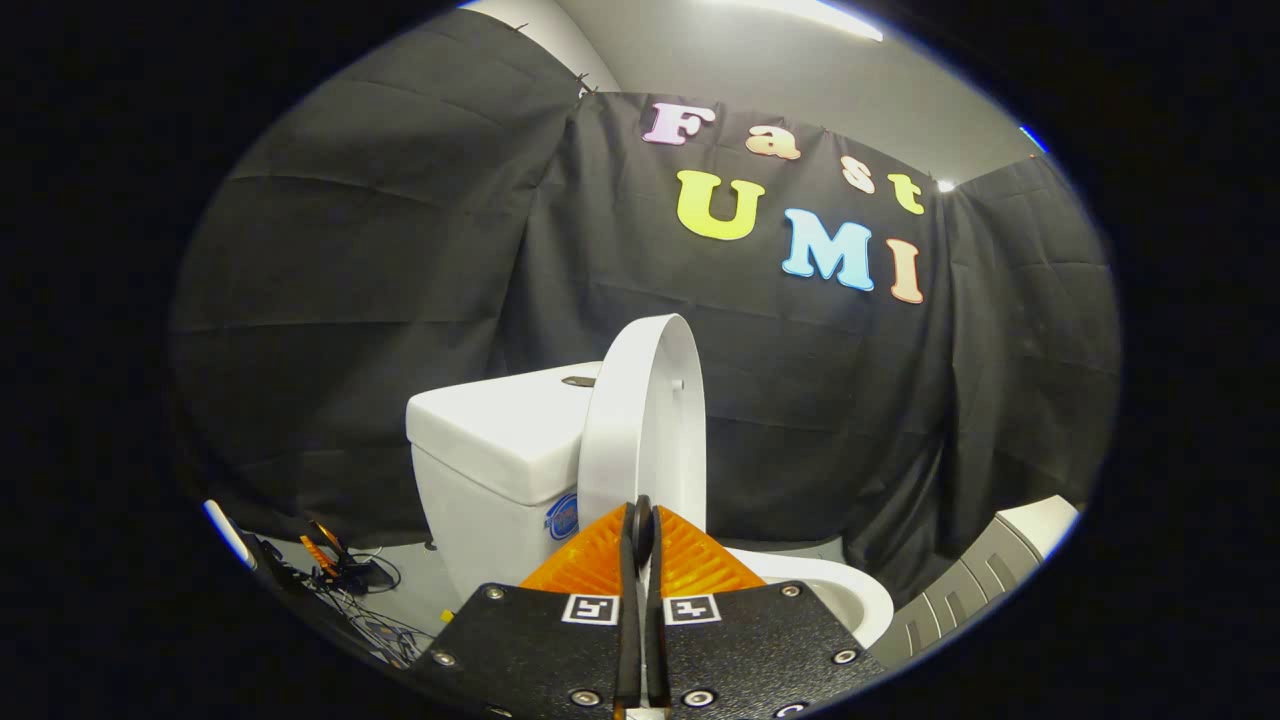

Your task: Open the toilet lid.

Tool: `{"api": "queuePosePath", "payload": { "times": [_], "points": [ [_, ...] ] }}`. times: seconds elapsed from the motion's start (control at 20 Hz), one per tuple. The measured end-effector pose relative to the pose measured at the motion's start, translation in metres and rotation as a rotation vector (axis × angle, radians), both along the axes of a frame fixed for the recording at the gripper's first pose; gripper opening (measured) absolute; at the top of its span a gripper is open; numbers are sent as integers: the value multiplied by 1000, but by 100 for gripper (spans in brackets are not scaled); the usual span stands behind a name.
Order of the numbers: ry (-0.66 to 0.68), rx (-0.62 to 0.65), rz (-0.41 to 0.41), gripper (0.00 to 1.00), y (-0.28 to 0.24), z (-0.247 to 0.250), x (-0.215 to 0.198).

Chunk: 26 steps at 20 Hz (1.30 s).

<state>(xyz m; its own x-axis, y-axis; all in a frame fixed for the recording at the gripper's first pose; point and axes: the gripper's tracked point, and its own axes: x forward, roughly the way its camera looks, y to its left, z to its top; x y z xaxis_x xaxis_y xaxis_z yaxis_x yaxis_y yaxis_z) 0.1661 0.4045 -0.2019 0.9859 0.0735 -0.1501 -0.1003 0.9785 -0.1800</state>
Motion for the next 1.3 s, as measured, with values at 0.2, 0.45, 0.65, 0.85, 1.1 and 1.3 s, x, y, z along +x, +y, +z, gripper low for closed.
{"api": "queuePosePath", "payload": {
  "times": [0.2,0.45,0.65,0.85,1.1,1.3],
  "points": [
    [30,-1,34,15,5,-2,-1],
    [74,231,172,67,27,16,-3],
    [29,263,204,95,19,47,-21],
    [-24,217,233,95,-8,73,-40],
    [-84,244,217,95,-68,104,-55],
    [-151,175,180,95,-138,114,-67]
  ]
}}
